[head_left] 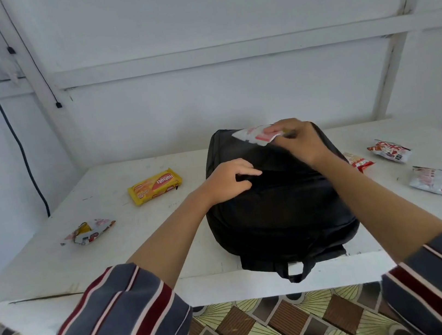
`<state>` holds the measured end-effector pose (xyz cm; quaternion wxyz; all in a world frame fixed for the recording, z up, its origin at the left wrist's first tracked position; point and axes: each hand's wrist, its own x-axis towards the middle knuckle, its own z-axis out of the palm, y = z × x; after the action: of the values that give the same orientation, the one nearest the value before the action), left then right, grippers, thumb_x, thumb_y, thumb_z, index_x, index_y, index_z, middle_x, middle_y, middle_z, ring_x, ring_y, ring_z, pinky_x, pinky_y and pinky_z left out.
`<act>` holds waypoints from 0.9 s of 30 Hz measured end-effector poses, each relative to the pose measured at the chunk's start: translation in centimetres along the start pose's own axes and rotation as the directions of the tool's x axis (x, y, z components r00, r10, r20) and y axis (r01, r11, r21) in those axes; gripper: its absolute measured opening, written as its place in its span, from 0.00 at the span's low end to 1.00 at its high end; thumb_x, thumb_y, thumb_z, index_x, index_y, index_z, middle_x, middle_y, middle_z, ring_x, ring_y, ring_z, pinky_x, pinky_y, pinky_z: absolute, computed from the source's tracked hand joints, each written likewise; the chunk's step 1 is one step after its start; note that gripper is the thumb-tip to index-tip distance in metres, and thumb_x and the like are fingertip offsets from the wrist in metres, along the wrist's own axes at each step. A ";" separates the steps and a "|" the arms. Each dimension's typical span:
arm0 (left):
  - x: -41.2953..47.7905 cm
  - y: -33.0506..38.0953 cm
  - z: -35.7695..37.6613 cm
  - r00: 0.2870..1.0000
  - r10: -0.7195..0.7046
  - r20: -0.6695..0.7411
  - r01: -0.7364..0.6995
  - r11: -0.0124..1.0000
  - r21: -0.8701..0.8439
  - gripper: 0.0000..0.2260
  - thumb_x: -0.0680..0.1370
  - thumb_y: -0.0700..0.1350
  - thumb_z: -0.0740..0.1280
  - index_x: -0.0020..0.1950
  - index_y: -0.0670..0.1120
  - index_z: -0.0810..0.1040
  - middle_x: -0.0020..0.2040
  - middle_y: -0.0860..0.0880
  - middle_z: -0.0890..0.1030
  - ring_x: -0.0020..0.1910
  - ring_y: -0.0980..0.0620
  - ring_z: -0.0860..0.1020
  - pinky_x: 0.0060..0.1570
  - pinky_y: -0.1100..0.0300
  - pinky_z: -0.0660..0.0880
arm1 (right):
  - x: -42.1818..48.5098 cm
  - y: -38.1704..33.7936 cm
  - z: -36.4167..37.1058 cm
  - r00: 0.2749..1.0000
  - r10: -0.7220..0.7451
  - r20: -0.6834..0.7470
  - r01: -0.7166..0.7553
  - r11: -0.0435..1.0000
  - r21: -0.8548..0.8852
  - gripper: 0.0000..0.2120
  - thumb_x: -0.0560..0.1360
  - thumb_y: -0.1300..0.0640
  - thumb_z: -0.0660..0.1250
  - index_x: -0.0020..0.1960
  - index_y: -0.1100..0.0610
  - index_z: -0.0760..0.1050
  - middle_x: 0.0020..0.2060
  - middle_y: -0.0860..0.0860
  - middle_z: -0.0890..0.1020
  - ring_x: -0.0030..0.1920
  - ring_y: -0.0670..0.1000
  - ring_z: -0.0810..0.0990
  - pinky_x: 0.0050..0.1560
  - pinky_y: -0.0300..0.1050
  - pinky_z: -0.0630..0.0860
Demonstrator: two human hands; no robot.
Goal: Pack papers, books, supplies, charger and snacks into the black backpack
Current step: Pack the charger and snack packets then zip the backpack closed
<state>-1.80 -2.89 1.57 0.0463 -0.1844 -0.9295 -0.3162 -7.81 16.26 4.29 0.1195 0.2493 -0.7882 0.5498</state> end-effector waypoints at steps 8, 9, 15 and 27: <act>0.2 0.6 0.0 0.997 -0.034 -0.072 0.030 0.998 -0.052 0.20 0.74 0.32 0.62 0.64 0.46 0.76 0.63 0.51 0.74 0.61 0.56 0.70 0.57 0.68 0.62 | -6.3 -1.0 -4.9 0.955 -0.003 0.295 -0.050 0.984 0.173 0.20 0.70 0.70 0.69 0.43 0.43 0.84 0.53 0.48 0.80 0.54 0.41 0.78 0.54 0.35 0.74; 0.2 0.6 -0.1 0.997 -0.031 -0.069 0.028 0.998 -0.052 0.20 0.74 0.32 0.62 0.64 0.46 0.76 0.63 0.51 0.74 0.61 0.57 0.70 0.57 0.68 0.61 | -6.7 -0.8 -5.0 0.948 0.003 0.318 -0.056 0.986 0.160 0.21 0.70 0.70 0.69 0.43 0.42 0.84 0.54 0.47 0.79 0.54 0.41 0.78 0.53 0.35 0.75; 0.2 0.6 -0.2 0.996 -0.025 -0.090 0.020 0.998 -0.058 0.20 0.74 0.33 0.64 0.64 0.47 0.76 0.63 0.51 0.73 0.61 0.58 0.70 0.59 0.68 0.61 | -7.8 -0.3 -4.5 0.954 0.002 0.300 -0.070 0.974 0.217 0.22 0.71 0.71 0.67 0.42 0.43 0.84 0.55 0.50 0.78 0.57 0.46 0.77 0.55 0.39 0.76; 0.0 1.4 -0.7 0.992 -0.026 -0.123 0.013 0.994 -0.104 0.18 0.76 0.37 0.66 0.64 0.48 0.76 0.65 0.51 0.72 0.64 0.55 0.70 0.61 0.67 0.61 | -8.6 0.9 -2.3 0.966 -0.065 0.250 0.135 0.952 -0.275 0.14 0.70 0.67 0.71 0.52 0.52 0.82 0.59 0.51 0.76 0.59 0.46 0.72 0.61 0.34 0.68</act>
<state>-1.28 -2.31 2.91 0.0913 -0.1574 -0.9090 -0.3750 -1.16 20.92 0.44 0.0873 0.3329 -0.8551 0.3878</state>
